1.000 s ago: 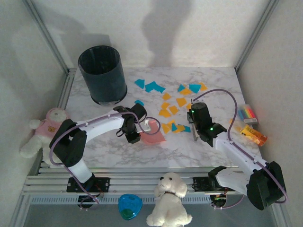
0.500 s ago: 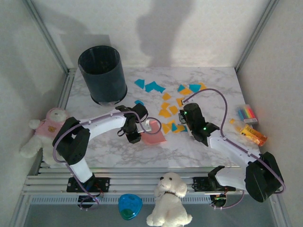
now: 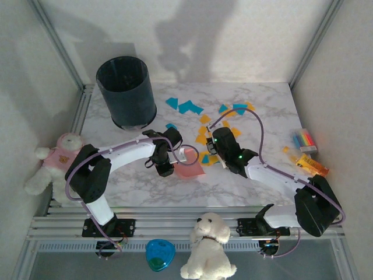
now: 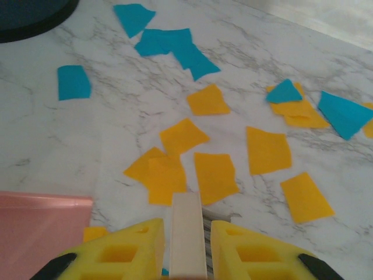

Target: Sweep away the paper scraps from the table

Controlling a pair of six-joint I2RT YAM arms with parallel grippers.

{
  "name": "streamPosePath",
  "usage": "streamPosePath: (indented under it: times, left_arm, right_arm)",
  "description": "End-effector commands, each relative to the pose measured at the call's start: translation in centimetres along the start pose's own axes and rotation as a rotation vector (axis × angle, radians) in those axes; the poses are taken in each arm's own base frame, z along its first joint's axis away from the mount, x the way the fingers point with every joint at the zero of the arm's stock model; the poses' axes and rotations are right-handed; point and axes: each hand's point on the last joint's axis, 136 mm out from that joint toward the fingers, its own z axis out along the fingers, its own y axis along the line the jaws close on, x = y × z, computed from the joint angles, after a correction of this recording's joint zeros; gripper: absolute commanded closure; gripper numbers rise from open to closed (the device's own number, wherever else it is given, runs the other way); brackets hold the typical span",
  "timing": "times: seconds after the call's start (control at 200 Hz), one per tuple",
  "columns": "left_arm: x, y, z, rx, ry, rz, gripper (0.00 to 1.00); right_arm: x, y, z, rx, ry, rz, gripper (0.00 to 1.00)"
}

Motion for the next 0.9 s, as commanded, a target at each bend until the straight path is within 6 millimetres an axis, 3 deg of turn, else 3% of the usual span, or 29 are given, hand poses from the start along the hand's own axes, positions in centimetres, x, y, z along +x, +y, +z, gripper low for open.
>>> streamPosePath:
  times: [0.0,0.05,0.365,0.891]
  left_arm:
    - [0.1,-0.5,0.0,0.012,0.03,0.016,1.0]
    - [0.1,-0.5,0.0,0.012,0.028,0.016,1.0]
    - [0.1,-0.4,0.0,0.008,0.029,0.013,1.0]
    - [0.1,-0.2,0.0,-0.001,0.029,0.009,1.0]
  right_arm:
    - [-1.0,1.6,0.3,-0.054,-0.013,-0.001,1.0]
    - [-1.2,2.9,0.1,-0.084,-0.016,-0.017,1.0]
    - [-2.5,4.9,-0.3,-0.163,-0.039,0.021,1.0]
    - [-4.0,5.2,-1.9,-0.217,-0.088,0.091,1.0]
